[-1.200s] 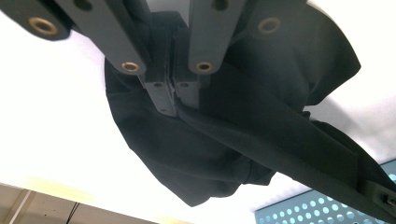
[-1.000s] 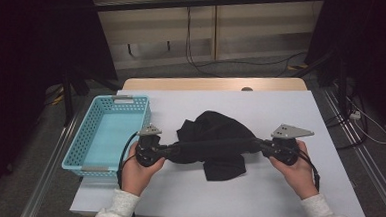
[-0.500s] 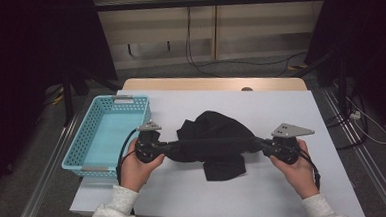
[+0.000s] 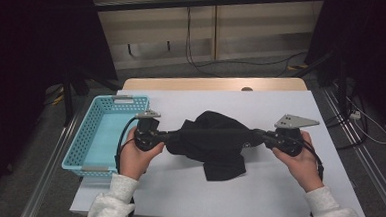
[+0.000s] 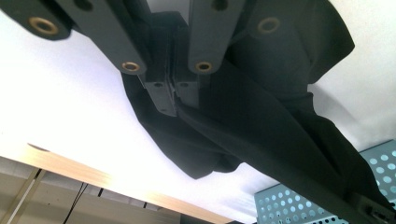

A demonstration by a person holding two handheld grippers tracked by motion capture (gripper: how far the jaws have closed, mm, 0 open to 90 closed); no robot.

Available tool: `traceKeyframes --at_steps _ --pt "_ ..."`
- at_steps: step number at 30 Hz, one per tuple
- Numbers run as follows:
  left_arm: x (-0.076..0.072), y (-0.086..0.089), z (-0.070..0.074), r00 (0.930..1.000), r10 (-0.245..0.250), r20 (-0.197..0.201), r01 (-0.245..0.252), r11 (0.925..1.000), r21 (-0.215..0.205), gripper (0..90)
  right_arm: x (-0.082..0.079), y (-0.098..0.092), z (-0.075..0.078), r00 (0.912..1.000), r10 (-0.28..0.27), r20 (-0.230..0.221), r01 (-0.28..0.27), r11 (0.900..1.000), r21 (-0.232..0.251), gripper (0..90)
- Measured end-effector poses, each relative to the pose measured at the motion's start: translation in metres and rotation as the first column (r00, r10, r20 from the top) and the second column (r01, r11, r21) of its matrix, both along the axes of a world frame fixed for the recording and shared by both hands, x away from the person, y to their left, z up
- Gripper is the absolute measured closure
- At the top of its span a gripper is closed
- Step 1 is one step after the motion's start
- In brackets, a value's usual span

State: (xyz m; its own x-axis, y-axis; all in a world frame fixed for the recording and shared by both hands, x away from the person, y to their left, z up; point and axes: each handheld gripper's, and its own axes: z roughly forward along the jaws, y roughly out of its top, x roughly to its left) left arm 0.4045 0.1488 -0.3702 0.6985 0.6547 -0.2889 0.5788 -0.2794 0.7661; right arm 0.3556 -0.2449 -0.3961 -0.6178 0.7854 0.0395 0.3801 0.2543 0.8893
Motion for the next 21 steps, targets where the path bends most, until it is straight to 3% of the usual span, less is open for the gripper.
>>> traceKeyframes --at_steps 11,21 --pt "0.011 -0.002 0.013 1.0 0.004 -0.007 -0.004 1.0 0.0 86.8 0.01 0.0 0.009 1.0 -0.009 0.002 0.009 1.0 0.012 88.6" --pt "0.017 -0.003 0.023 0.9999 0.012 0.012 -0.012 0.9999 0.001 86.7 0.012 0.002 0.016 0.9998 -0.005 0.019 0.005 1.0 -0.002 88.6"
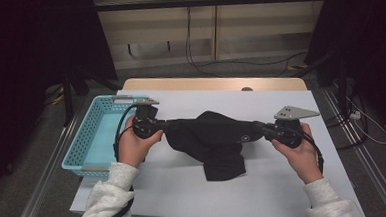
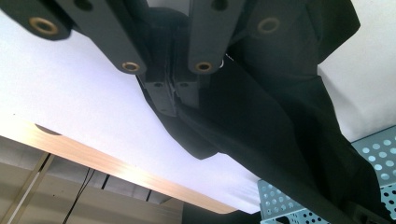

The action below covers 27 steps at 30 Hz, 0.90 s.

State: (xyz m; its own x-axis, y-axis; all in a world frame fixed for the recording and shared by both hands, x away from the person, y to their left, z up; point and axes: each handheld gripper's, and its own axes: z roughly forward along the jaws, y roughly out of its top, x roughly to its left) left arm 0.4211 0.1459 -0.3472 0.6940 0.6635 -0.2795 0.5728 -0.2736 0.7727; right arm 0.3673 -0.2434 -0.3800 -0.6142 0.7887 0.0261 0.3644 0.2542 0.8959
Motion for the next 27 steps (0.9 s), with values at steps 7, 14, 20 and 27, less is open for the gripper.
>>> traceKeyframes --at_steps 7,14,20,27 --pt "0.006 0.002 0.003 1.0 0.003 -0.003 -0.003 1.0 0.004 86.8 0.002 0.004 0.003 1.0 -0.001 0.0 0.001 1.0 0.005 88.6" --pt "0.005 0.001 0.003 1.0 0.0 0.003 0.0 1.0 0.007 86.8 -0.001 0.004 0.006 0.9999 -0.015 0.004 0.015 1.0 0.008 88.6" --pt "0.008 -0.003 0.007 1.0 0.001 -0.001 -0.001 1.0 0.006 86.8 0.0 0.002 0.007 0.9997 -0.024 0.004 0.024 1.0 -0.01 88.6" --pt "0.018 -0.004 0.009 1.0 0.002 0.007 -0.002 1.0 0.009 86.7 0.012 0.001 0.01 0.9992 -0.039 0.006 0.04 0.999 -0.023 88.6"
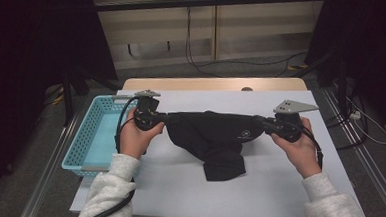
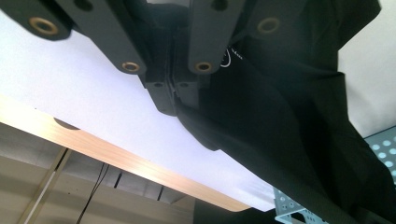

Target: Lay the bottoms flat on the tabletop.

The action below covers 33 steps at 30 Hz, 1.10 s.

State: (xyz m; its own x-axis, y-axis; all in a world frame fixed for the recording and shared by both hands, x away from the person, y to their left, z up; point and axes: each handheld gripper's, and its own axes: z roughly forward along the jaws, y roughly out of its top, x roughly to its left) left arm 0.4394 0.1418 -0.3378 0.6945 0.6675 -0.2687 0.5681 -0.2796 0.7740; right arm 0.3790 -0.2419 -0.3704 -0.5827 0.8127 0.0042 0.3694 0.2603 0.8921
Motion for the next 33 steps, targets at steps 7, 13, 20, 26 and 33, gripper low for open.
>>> traceKeyframes --at_steps 7,13,20,26,33 --pt "0.01 -0.005 0.004 1.0 -0.005 0.003 0.005 1.0 -0.001 86.7 0.011 -0.001 0.003 0.9998 -0.015 -0.011 0.015 1.0 0.001 88.7" --pt "0.021 -0.009 0.002 0.9999 -0.008 -0.009 0.009 0.9999 0.007 86.7 0.02 -0.004 0.0 0.9994 -0.025 -0.024 0.025 1.0 0.005 88.6" --pt "0.046 -0.012 -0.006 0.9988 -0.007 -0.048 0.008 0.9998 0.018 86.8 0.039 -0.007 -0.002 0.9983 -0.021 -0.055 0.021 1.0 0.005 88.6" --pt "0.069 -0.012 -0.005 0.9963 0.006 -0.085 -0.005 0.9998 0.02 86.8 0.062 -0.01 0.0 0.9936 -0.004 -0.113 0.008 0.999 0.04 88.7" --pt "0.114 -0.031 0.017 0.9562 0.174 0.235 -0.187 0.9818 0.033 43.0 0.129 0.013 0.041 0.9703 -0.237 0.046 0.237 0.971 0.009 64.6"
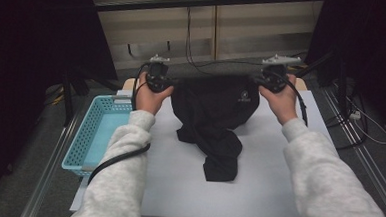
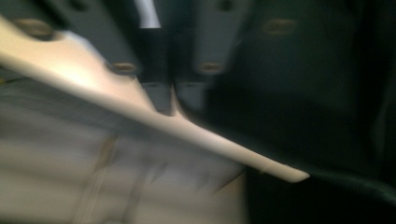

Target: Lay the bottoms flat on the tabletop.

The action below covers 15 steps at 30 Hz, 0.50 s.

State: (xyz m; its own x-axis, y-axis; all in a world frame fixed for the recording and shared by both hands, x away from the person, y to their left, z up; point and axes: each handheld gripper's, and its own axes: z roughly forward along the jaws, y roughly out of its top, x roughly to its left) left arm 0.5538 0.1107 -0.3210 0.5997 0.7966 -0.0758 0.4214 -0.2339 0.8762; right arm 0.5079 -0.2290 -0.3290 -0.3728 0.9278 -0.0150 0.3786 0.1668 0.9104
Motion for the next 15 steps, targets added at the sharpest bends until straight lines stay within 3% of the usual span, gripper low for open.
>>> traceKeyframes --at_steps 1,3,5,6,8,9,10,11,12,13,14,15 --pt "-0.004 -0.003 -0.005 0.9998 0.013 -0.012 -0.014 0.9999 -0.011 31.7 0.0 0.011 0.001 0.9999 -0.008 0.009 0.009 0.999 -0.042 54.6" --pt "-0.009 -0.004 -0.009 0.9994 0.008 -0.034 -0.008 1.0 -0.005 25.2 -0.012 0.02 -0.008 0.999 0.038 -0.022 -0.039 0.998 -0.049 47.4" --pt "-0.021 -0.007 -0.02 0.9979 -0.036 -0.055 0.036 0.9993 0.009 23.4 -0.021 0.022 -0.015 0.9976 0.062 -0.03 -0.064 0.996 -0.059 46.5" --pt "-0.027 -0.007 -0.025 0.9968 -0.049 -0.063 0.05 0.9987 0.007 22.7 -0.031 0.023 -0.022 0.996 0.083 -0.033 -0.086 0.993 -0.078 45.0" --pt "-0.041 -0.007 -0.037 0.9923 -0.067 -0.105 0.066 0.9978 -0.005 20.3 -0.051 0.023 -0.037 0.991 0.114 -0.07 -0.119 0.991 -0.063 39.8" --pt "-0.048 -0.007 -0.042 0.9902 -0.073 -0.119 0.072 0.9973 -0.012 18.0 -0.069 0.022 -0.052 0.9853 0.138 -0.1 -0.146 0.987 -0.07 38.6" --pt "-0.056 -0.007 -0.047 0.9895 -0.081 -0.119 0.08 0.9967 -0.012 18.0 -0.069 0.022 -0.052 0.9853 0.138 -0.1 -0.146 0.987 -0.07 38.6" --pt "-0.063 -0.008 -0.051 0.9884 -0.088 -0.123 0.088 0.9961 -0.01 17.6 -0.086 0.019 -0.066 0.9816 0.147 -0.122 -0.157 0.985 -0.076 37.3" --pt "-0.07 -0.008 -0.056 0.9876 -0.088 -0.13 0.087 0.9961 -0.014 17.6 -0.086 0.019 -0.066 0.9816 0.147 -0.122 -0.157 0.985 -0.076 37.3" --pt "-0.081 -0.008 -0.065 0.984 -0.101 -0.146 0.1 0.9949 -0.015 16.2 -0.099 0.015 -0.079 0.9797 0.143 -0.141 -0.153 0.986 -0.065 35.4" --pt "-0.081 -0.008 -0.065 0.984 -0.101 -0.146 0.1 0.9949 -0.015 15.9 -0.099 0.015 -0.079 0.9797 0.143 -0.141 -0.153 0.986 -0.065 35.4" --pt "-0.092 -0.008 -0.074 0.9815 -0.11 -0.157 0.111 0.9939 -0.002 15.5 -0.11 0.012 -0.089 0.9754 0.146 -0.165 -0.157 0.986 -0.055 34.0"
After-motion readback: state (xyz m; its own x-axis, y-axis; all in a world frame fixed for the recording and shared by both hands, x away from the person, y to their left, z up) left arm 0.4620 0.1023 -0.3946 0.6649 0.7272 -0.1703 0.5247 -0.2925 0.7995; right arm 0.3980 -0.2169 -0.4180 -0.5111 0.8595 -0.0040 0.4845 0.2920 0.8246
